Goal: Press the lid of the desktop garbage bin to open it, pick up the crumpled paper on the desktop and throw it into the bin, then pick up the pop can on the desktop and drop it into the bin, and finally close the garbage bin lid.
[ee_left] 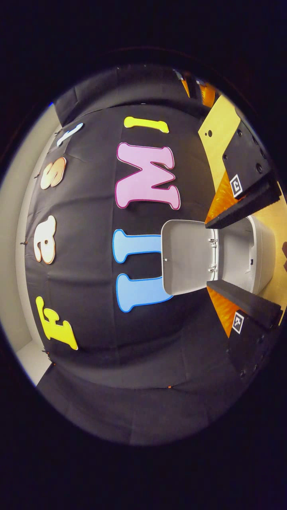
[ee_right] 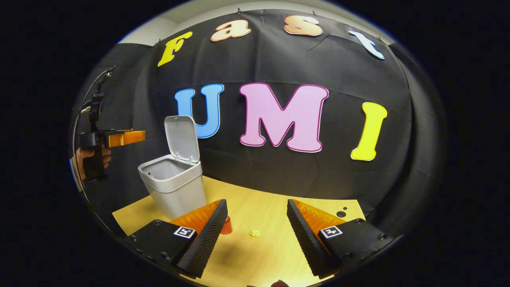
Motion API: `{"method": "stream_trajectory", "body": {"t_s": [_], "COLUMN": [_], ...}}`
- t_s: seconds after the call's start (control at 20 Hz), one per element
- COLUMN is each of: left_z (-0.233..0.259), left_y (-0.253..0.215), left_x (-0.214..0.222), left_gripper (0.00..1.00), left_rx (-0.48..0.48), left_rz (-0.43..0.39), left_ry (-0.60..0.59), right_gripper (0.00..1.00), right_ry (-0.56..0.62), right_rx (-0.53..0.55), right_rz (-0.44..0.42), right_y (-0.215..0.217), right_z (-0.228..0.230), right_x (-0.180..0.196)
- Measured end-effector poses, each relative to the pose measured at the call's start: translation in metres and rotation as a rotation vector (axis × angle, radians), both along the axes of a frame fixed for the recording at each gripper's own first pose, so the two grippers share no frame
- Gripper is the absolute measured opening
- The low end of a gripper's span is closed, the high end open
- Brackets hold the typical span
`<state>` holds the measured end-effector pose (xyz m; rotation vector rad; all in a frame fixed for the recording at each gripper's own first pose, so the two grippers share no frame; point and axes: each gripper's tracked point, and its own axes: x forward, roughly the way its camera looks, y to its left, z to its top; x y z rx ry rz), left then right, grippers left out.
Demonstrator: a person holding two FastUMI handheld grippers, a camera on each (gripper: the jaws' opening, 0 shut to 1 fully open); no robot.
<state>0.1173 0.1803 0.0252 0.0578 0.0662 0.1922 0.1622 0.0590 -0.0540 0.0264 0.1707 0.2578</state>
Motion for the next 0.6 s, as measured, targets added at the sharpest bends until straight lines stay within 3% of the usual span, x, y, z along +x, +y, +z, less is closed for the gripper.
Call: {"method": "stream_trajectory", "body": {"t_s": [0.25,0.4,0.6], "left_z": [0.004,0.006,0.001], "left_y": [-0.017,-0.023,-0.027], "left_x": [-0.034,-0.059,-0.091], "left_gripper": [0.93,0.93,0.93], "left_rx": [-0.002,-0.026,-0.028], "left_rz": [0.009,0.031,0.082], "left_ry": [-0.008,-0.015,-0.01], "right_gripper": [0.97,0.97,0.97], "right_ry": [0.038,0.129,0.327], "right_rx": [-0.067,-0.083,-0.028], "right_rz": [0.057,0.096,0.136], "right_y": [0.013,0.024,0.034], "right_z": [-0.037,-0.082,-0.153], "right_x": [0.035,0.067,0.092]}}
